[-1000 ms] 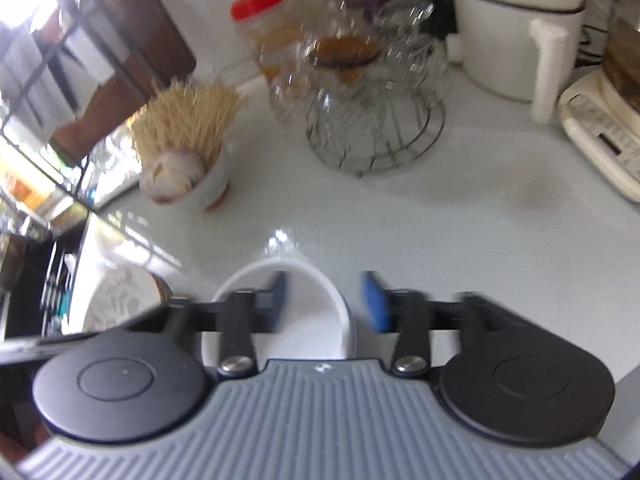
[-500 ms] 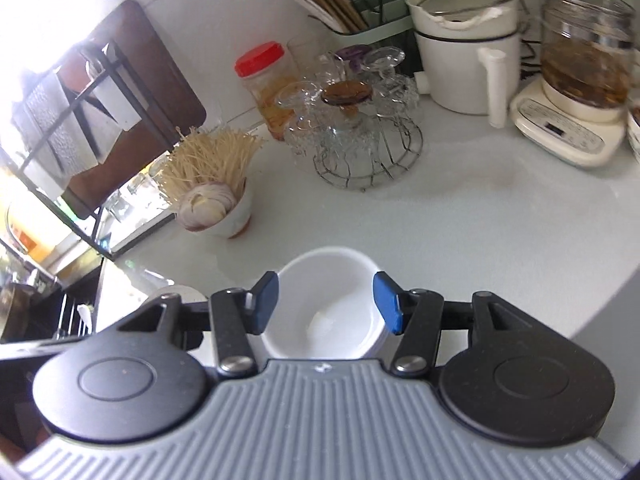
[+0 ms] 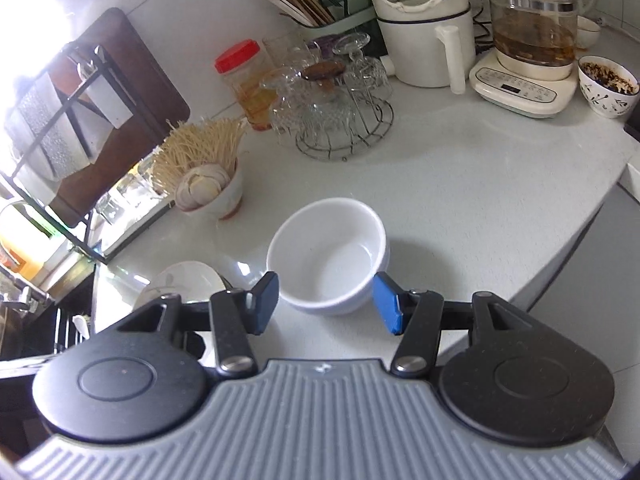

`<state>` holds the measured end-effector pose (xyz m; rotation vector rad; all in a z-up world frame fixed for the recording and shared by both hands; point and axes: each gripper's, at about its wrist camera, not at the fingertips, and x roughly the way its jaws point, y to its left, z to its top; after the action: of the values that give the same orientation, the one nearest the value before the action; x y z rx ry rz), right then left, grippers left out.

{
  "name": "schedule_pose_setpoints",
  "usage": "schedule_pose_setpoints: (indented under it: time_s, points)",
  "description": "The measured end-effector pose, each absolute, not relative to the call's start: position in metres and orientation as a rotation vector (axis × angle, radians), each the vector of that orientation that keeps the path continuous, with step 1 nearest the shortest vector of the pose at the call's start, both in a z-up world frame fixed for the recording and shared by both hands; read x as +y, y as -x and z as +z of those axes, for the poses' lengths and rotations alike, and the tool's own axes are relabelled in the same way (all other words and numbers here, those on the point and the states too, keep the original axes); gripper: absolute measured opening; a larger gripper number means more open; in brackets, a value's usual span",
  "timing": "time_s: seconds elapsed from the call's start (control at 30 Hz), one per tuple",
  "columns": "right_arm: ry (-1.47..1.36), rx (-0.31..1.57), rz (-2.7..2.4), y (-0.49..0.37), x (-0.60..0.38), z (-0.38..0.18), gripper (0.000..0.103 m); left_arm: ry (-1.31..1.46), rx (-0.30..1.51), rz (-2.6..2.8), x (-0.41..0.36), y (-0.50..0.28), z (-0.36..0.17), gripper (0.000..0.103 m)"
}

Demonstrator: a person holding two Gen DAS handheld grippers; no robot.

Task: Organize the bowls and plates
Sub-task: 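Move the left gripper to the rim of the stacked white bowls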

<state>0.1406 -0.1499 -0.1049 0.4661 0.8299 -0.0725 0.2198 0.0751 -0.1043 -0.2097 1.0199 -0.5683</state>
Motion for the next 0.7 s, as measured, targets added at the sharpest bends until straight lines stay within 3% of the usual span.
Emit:
schedule_pose_setpoints:
  time_s: [0.23, 0.7]
  points:
    - [-0.454, 0.871, -0.048, -0.147, -0.165, -0.110, 0.056, 0.232, 1.047, -0.534, 0.059, -0.222, -0.116, 0.046]
    - [-0.359, 1.005, 0.177, -0.224, -0.221, -0.137, 0.056, 0.378, 1.130, -0.264, 0.006, -0.246, -0.142, 0.055]
